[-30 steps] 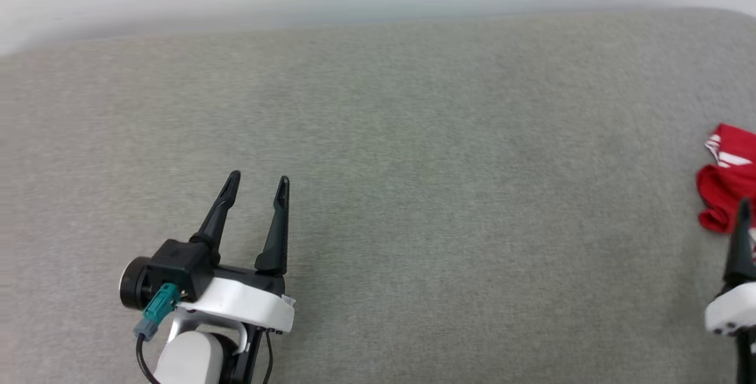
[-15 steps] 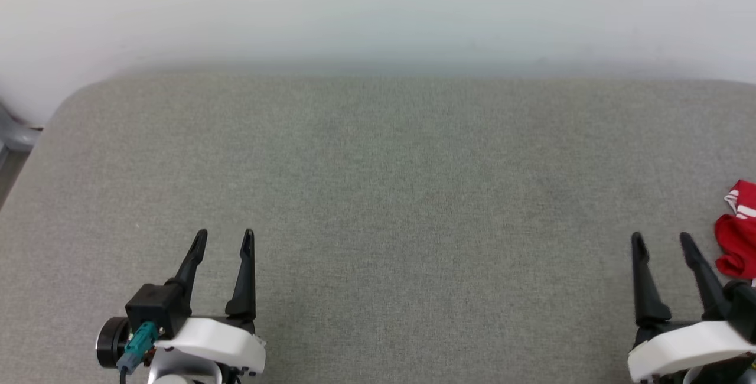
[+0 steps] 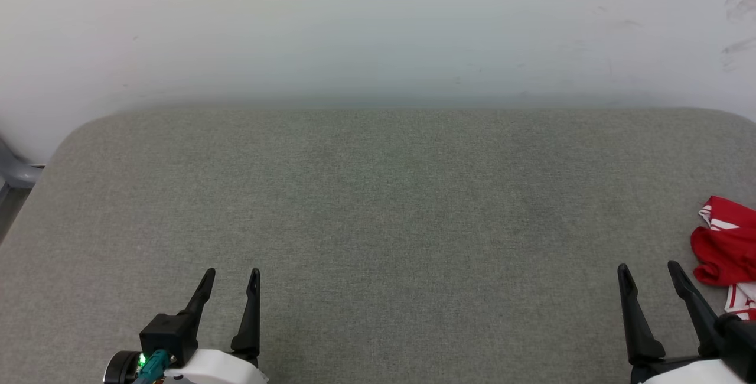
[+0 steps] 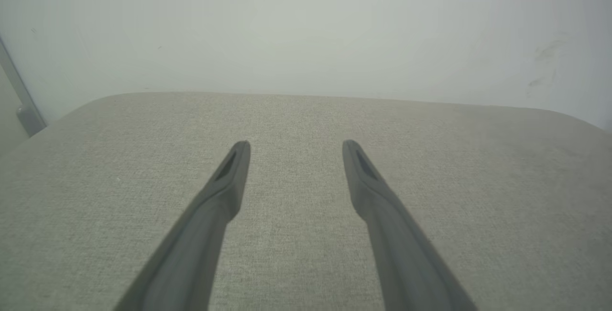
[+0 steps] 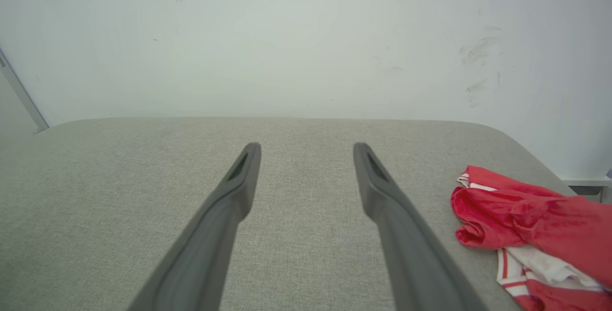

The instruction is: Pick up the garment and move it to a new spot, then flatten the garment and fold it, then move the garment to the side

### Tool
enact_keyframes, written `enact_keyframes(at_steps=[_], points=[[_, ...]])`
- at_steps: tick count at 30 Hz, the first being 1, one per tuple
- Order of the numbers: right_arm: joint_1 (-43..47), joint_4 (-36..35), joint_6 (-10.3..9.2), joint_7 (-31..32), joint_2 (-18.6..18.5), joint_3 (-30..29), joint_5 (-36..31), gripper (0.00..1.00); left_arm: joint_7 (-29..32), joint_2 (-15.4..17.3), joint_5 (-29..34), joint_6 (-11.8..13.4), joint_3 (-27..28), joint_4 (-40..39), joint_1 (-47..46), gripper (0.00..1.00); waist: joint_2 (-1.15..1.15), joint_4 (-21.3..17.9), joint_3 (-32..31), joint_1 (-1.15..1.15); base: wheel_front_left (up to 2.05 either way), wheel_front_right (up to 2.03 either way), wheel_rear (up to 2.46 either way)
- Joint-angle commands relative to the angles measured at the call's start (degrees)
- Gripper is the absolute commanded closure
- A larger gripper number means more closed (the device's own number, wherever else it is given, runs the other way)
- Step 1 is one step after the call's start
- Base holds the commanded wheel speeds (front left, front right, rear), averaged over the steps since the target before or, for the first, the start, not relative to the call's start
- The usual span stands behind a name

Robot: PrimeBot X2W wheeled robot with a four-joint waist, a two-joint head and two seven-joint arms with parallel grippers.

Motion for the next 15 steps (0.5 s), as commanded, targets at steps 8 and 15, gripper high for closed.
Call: enact_keyframes(at_steps=[8,15], points=[[1.2,-2.1,-0.05,0.6,0.1,0.2,-0.5,0.0,-0.1,0.1,0.9,-0.4,0.6,0.6,0.3,0.0,0.0,-0.7,0.2,0.0,0.0,0.0,0.0],[0.7,-1.6,-0.05,0.2,0.1,0.3,-0.3,0.0,-0.1,-0.1,1.4,-0.5,0.6,0.6,-0.3,0.0,0.0,-0.5,0.4,0.0,0.0,0.0,0.0]])
